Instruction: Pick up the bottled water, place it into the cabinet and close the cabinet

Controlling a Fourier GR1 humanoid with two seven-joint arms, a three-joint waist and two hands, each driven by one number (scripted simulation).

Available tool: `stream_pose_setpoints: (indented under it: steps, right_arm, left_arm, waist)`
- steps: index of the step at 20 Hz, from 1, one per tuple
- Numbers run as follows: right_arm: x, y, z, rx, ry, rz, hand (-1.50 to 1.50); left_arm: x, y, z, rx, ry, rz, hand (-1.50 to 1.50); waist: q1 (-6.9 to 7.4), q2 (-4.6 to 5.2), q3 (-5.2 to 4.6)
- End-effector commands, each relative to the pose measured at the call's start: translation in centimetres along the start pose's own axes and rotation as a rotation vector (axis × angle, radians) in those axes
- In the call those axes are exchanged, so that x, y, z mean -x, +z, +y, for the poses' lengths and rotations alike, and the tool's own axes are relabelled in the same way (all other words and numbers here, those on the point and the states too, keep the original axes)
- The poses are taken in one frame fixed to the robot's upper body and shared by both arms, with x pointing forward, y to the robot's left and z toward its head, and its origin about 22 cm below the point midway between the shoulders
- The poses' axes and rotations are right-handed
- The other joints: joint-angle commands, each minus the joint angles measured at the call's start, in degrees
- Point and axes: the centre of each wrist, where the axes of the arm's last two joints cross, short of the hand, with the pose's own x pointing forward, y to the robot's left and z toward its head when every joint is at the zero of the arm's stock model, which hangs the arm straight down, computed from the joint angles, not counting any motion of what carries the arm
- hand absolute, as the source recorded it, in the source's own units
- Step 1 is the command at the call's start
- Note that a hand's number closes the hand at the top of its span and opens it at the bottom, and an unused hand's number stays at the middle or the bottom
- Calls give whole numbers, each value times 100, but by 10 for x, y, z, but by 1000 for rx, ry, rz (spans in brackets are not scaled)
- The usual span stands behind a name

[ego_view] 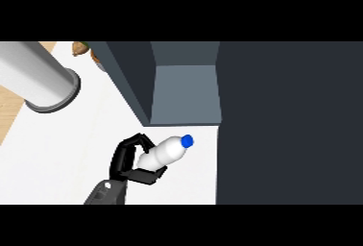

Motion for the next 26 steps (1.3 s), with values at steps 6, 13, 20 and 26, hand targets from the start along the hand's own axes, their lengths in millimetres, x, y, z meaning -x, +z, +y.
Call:
stream_pose_setpoints:
  steps: [6, 13, 20, 26]
  right_arm:
    - [-23, -8, -3, 11, 2, -70, -150]
    - [-20, -2, -6, 16, 5, -65, -150]
    - [-20, 7, -15, -1, -8, -70, -150]
    - [-35, 4, -11, 3, 5, -104, -150]
  left_arm:
    - [-57, -57, -71, -3, 4, 36, 150]
    - [-96, -98, -107, -48, 3, 61, 150]
    - [-112, -150, -108, -109, -74, 106, 150]
    - [-120, -175, -103, -193, -64, 153, 150]
  waist:
    - [-47, 15, -2]
    - [-79, 28, -2]
    - [-231, 69, -2]
    - [-263, 102, -9]
